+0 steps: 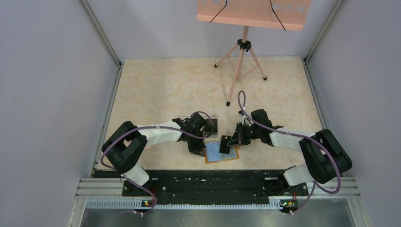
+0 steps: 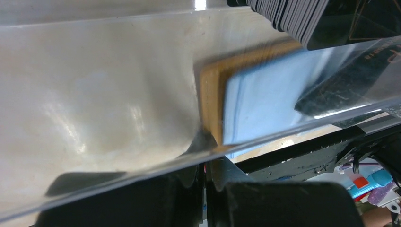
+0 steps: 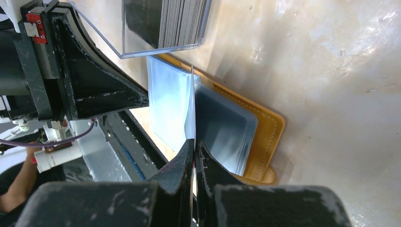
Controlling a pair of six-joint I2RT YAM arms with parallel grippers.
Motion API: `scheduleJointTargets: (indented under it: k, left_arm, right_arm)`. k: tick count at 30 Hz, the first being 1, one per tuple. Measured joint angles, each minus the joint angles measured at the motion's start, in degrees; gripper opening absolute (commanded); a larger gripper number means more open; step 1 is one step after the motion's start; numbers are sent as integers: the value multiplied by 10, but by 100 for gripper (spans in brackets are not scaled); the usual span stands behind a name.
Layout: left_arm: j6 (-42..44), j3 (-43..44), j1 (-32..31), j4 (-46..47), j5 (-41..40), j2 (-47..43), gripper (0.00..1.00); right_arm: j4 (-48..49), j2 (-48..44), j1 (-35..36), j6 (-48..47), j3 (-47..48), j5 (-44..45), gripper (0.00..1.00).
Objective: Put the credit cards into the card holder
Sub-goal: Insert the credit card into the card holder.
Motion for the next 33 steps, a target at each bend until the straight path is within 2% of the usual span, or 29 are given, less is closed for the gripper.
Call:
scheduleJointTargets:
  k: [6, 17, 24, 33]
  left_arm:
    - [0, 5, -1, -3, 1, 5, 1]
    - [3, 14, -3, -12, 0, 10, 0]
    - [8, 30, -8, -26, -2, 23, 0]
    - [22, 52, -11, -50, -9, 37, 0]
  right_arm:
    - [4, 4, -3, 0, 5, -5, 0]
    - [29, 37, -4, 31, -7, -73, 0]
    - [8, 66, -3, 39, -4, -97, 0]
    - [-31, 127, 1, 33, 44, -116, 0]
